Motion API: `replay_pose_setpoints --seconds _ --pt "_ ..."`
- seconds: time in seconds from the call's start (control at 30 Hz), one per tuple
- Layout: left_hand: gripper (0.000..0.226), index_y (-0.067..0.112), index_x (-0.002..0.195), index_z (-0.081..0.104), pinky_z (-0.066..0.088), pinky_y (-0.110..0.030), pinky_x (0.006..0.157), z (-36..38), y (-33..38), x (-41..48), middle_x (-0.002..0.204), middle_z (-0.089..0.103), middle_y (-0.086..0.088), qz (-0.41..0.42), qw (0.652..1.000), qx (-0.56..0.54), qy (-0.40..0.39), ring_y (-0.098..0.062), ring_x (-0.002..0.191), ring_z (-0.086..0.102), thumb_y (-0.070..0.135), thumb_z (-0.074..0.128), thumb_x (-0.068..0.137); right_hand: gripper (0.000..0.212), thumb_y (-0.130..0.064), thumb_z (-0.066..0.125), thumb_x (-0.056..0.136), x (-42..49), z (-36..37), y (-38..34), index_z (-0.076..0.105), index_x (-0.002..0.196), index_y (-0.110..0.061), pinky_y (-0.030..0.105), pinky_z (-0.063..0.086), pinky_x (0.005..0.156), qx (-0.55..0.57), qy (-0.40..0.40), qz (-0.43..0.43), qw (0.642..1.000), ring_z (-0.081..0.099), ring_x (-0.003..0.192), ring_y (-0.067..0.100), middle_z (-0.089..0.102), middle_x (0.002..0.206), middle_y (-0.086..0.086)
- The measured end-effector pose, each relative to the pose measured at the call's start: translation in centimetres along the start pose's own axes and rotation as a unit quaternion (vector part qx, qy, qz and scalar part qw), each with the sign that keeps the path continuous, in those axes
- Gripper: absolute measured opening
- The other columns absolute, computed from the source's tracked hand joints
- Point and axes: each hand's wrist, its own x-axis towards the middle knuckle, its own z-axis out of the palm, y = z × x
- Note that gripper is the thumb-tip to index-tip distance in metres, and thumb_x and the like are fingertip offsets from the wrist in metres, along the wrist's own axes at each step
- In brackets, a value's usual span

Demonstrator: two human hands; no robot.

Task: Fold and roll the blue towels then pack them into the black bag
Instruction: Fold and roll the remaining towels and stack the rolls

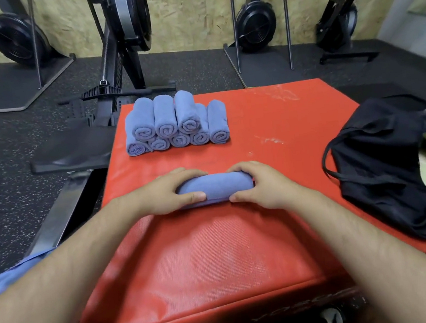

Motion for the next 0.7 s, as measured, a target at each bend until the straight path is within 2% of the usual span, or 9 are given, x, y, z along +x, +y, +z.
replay_pose_setpoints --seconds 0.1,0.2,0.3,0.4,0.47,0.53,0.63,0.7 --pt "0.055 0.033 0.132 0.055 0.037 -0.015 0.106 -1.9 1.1 -0.3 0.132 0.056 0.02 0.006 0.989 -0.139 0.053 0.01 0.12 0.049 0.034 0.079 0.083 0.054 -0.026 0.089 0.07 0.7 -1.8 -0.5 0.063 0.118 -0.03 0.019 0.043 0.095 0.063 0.039 0.012 0.997 0.057 0.107 0.007 0.064 0.118 -0.006" --pt "0.054 0.033 0.125 0.06 0.04 -0.005 0.091 -4.1 2.4 -1.1 0.124 0.061 0.021 -0.016 0.969 -0.216 0.122 0.01 0.113 0.055 0.027 0.084 0.078 0.056 -0.017 0.09 0.069 0.9 -3.4 -1.6 0.065 0.119 -0.024 0.009 0.041 0.088 0.145 0.073 0.011 0.987 0.058 0.104 0.0 0.066 0.119 -0.008" --pt "0.051 0.04 0.12 0.063 0.045 -0.011 0.088 -5.8 3.4 -2.0 0.121 0.064 0.023 -0.025 0.94 -0.294 0.172 0.007 0.113 0.058 0.023 0.084 0.077 0.059 -0.014 0.088 0.071 0.6 -5.1 -2.8 0.064 0.123 -0.024 0.008 0.043 0.089 0.215 0.086 0.013 0.973 0.059 0.104 -0.002 0.066 0.121 -0.01" --pt "0.055 0.041 0.122 0.063 0.045 -0.014 0.089 -6.9 4.1 -3.1 0.123 0.065 0.017 -0.015 0.928 -0.33 0.174 -0.001 0.116 0.059 0.016 0.084 0.076 0.06 -0.008 0.083 0.076 0.0 -6.5 -3.8 0.059 0.129 -0.026 0.021 0.05 0.095 0.288 0.068 0.017 0.955 0.062 0.102 0.005 0.066 0.122 0.002" --pt "0.061 0.04 0.125 0.062 0.046 -0.025 0.096 -7.6 4.0 -3.8 0.126 0.065 0.009 -0.017 0.926 -0.341 0.164 -0.008 0.118 0.059 0.019 0.087 0.073 0.06 0.001 0.079 0.079 -0.5 -7.1 -4.5 0.057 0.13 -0.02 0.025 0.054 0.092 0.33 0.058 0.027 0.942 0.064 0.097 0.008 0.066 0.116 0.007" --pt "0.066 0.039 0.126 0.062 0.047 -0.032 0.099 -8.2 3.9 -4.4 0.126 0.065 0.003 -0.018 0.921 -0.358 0.155 -0.013 0.116 0.061 0.026 0.088 0.067 0.057 0.003 0.077 0.079 -0.7 -7.4 -5.0 0.058 0.128 -0.018 0.026 0.055 0.09 0.345 0.056 0.028 0.936 0.065 0.096 0.009 0.067 0.115 0.006" --pt "0.061 0.024 0.124 0.063 0.052 -0.028 0.091 -8.6 4.1 -4.9 0.118 0.071 -0.002 -0.005 0.898 -0.404 0.176 -0.017 0.108 0.067 0.015 0.087 0.07 0.052 0.0 0.077 0.081 -0.7 -7.4 -5.3 0.059 0.126 -0.016 0.029 0.055 0.089 0.356 0.057 0.021 0.932 0.067 0.095 0.01 0.069 0.113 0.0" --pt "0.049 0.012 0.121 0.062 0.054 -0.025 0.086 -8.7 4.3 -5.0 0.113 0.074 -0.005 0.005 0.887 -0.416 0.201 -0.018 0.104 0.069 0.007 0.079 0.076 0.046 0.001 0.075 0.083 -0.7 -7.2 -5.7 0.059 0.125 -0.01 0.033 0.058 0.081 0.372 0.052 0.013 0.927 0.069 0.087 0.017 0.07 0.109 0.006"
